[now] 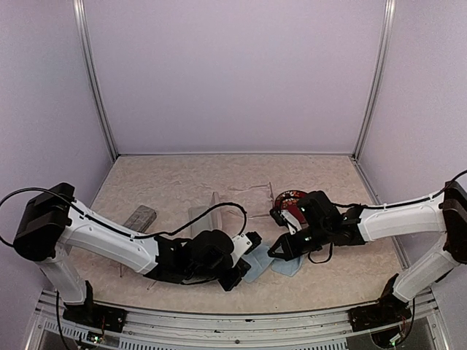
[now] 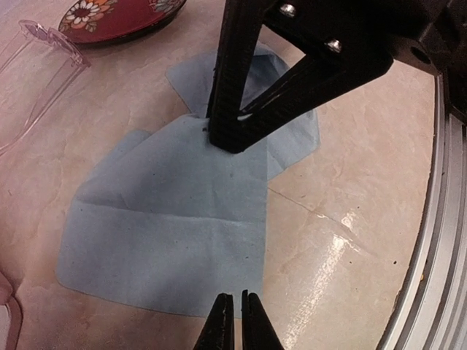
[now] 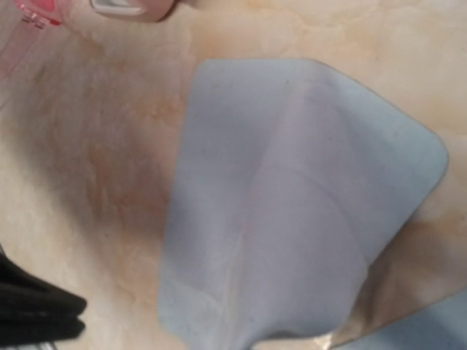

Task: Organize the sunglasses
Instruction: Pick up the glasses cleaning cloth at the center of the board.

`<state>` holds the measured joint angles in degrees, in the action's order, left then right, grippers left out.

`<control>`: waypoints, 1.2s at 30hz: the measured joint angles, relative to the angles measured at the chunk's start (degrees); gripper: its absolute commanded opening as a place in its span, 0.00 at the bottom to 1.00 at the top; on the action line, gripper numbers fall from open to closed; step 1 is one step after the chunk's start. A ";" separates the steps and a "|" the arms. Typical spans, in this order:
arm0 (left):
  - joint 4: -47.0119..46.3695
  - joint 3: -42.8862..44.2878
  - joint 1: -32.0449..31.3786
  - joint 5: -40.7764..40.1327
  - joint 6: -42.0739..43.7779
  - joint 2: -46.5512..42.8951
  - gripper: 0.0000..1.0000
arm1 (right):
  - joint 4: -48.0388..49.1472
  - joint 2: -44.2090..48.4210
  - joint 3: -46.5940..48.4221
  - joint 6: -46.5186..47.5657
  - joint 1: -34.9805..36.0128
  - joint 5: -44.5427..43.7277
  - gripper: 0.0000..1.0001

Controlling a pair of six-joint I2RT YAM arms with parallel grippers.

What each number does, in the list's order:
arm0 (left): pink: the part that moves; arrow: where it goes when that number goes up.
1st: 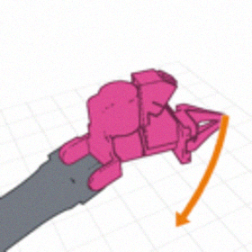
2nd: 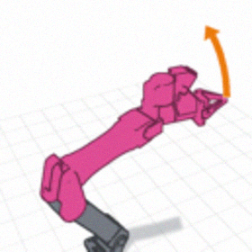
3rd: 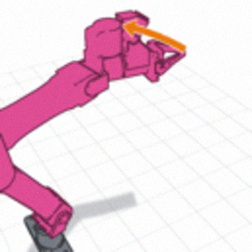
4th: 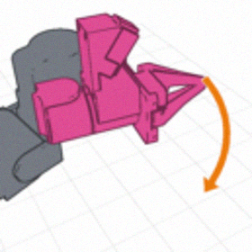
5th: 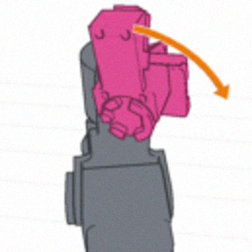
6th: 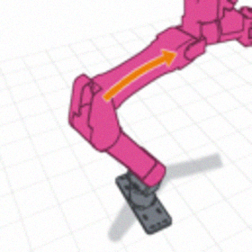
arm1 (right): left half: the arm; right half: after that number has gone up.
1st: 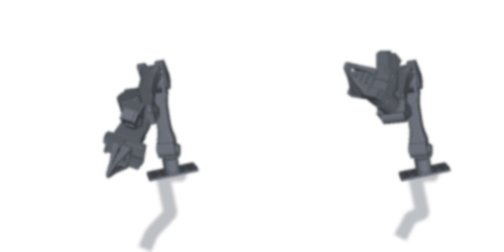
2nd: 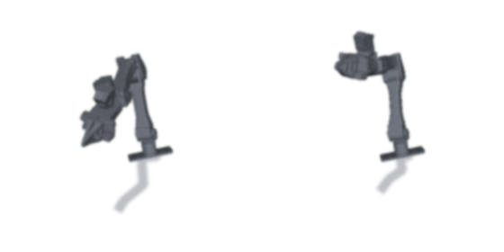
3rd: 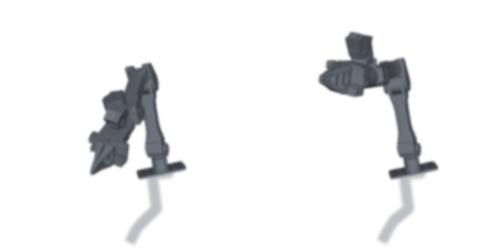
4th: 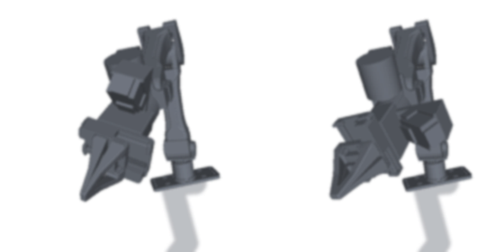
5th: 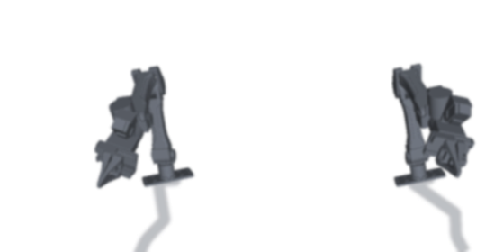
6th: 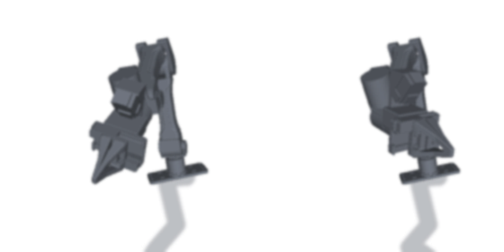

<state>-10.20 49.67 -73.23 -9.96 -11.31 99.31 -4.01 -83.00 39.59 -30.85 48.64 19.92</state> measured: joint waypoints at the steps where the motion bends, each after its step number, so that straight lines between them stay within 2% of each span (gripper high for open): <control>1: 0.00 0.13 0.00 0.55 0.11 0.44 0.14 | 0.00 -0.17 0.02 -0.13 0.00 0.00 0.00; 5: -0.02 1.31 0.00 2.12 0.17 4.15 0.25 | 0.07 -1.79 0.00 -0.61 0.00 -0.09 0.00; 9: 0.04 1.49 0.00 2.93 0.31 6.84 0.32 | 0.55 -2.62 -0.04 -1.55 0.00 -0.20 0.00; 18: 0.20 3.10 0.00 4.22 0.68 8.33 0.41 | 2.73 -2.38 -1.18 -3.50 -0.02 0.28 0.00; 30: 0.24 3.85 -0.24 3.28 1.51 9.99 0.41 | 5.05 -0.66 -2.97 -5.09 -0.50 2.10 0.00; 36: 0.39 5.07 -0.70 1.84 2.47 11.10 0.27 | 6.78 -0.20 -3.93 -6.03 -1.20 3.52 0.00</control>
<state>-9.80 54.74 -73.93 -8.12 -8.84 110.41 2.76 -83.20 35.66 -36.88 47.44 23.44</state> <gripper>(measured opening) 0.335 0.007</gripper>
